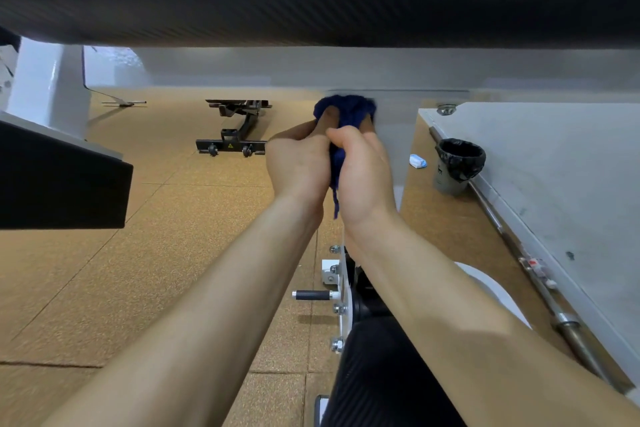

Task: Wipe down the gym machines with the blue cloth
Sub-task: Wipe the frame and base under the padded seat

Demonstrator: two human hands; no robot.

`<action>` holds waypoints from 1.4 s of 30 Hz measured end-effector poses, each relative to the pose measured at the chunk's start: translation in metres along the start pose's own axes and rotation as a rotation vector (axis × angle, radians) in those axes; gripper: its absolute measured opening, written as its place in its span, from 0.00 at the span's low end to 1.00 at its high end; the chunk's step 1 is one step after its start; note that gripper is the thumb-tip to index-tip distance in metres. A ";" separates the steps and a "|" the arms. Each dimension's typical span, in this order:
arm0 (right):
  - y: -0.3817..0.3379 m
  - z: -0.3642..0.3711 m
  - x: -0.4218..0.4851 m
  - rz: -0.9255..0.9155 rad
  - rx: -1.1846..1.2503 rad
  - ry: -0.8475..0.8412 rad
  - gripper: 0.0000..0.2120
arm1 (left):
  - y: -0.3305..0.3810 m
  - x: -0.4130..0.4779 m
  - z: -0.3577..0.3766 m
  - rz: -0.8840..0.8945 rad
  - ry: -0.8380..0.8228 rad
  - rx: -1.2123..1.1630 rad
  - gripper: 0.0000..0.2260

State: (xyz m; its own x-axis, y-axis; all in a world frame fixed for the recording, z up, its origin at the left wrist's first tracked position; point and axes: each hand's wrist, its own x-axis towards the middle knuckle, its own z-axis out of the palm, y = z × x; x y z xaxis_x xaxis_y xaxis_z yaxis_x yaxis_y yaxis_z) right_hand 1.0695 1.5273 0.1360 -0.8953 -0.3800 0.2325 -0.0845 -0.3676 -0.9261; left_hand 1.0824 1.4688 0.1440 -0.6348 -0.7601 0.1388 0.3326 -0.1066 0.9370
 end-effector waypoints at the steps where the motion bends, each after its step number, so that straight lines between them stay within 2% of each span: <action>1: -0.001 0.001 0.001 0.019 -0.017 0.005 0.09 | 0.001 0.001 0.000 0.005 0.010 0.011 0.10; 2: -0.003 0.001 0.001 0.026 -0.024 0.008 0.10 | 0.000 0.001 0.000 0.019 0.007 0.033 0.09; 5: -0.008 -0.010 -0.011 -0.043 -0.028 -0.012 0.07 | -0.004 -0.010 -0.004 0.099 -0.047 0.095 0.11; 8: -0.012 -0.034 -0.027 -0.157 -0.045 0.008 0.11 | -0.004 -0.024 -0.005 0.190 -0.122 0.124 0.15; 12: -0.021 -0.078 -0.032 -0.252 -0.087 0.165 0.09 | -0.005 -0.045 0.021 0.142 -0.255 0.129 0.12; 16: -0.025 -0.112 -0.016 -0.254 -0.155 0.332 0.11 | -0.019 -0.064 0.068 0.028 -0.207 0.035 0.09; 19: -0.029 -0.123 0.002 -0.200 -0.133 0.404 0.12 | -0.028 -0.077 0.097 0.153 -0.124 0.053 0.06; 21: -0.030 -0.132 0.013 -0.155 -0.090 0.427 0.11 | -0.033 -0.081 0.110 0.222 -0.106 0.090 0.08; 23: -0.030 -0.140 0.019 -0.139 -0.069 0.415 0.12 | -0.040 -0.080 0.118 0.250 -0.101 0.113 0.07; 26: -0.030 -0.143 0.023 -0.147 -0.101 0.329 0.15 | -0.046 -0.074 0.127 0.286 -0.022 0.165 0.11; 29: -0.034 -0.142 0.028 -0.144 -0.127 0.199 0.12 | -0.050 -0.068 0.130 0.226 0.001 0.137 0.11; 32: -0.037 -0.147 0.038 -0.089 -0.172 0.115 0.08 | -0.049 -0.055 0.128 0.080 -0.036 0.115 0.11; 34: -0.038 -0.153 0.041 -0.070 -0.175 0.102 0.08 | -0.048 -0.054 0.124 0.039 -0.077 0.102 0.12; 36: -0.038 -0.157 0.039 -0.108 -0.172 0.091 0.09 | -0.047 -0.064 0.120 0.114 -0.096 0.119 0.12; 39: -0.037 -0.155 0.033 -0.170 -0.132 0.113 0.21 | -0.043 -0.075 0.118 0.260 -0.079 0.152 0.14; 42: -0.037 -0.146 0.037 -0.128 -0.131 0.129 0.16 | -0.035 -0.070 0.126 0.171 -0.003 0.092 0.13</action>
State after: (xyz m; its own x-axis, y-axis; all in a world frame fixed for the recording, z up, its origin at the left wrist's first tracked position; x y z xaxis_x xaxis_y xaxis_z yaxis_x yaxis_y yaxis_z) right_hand 0.9756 1.6510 0.1350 -0.9213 -0.2228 0.3187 -0.2497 -0.2893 -0.9241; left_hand 1.0277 1.6064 0.1416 -0.5768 -0.7600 0.2995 0.3709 0.0830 0.9249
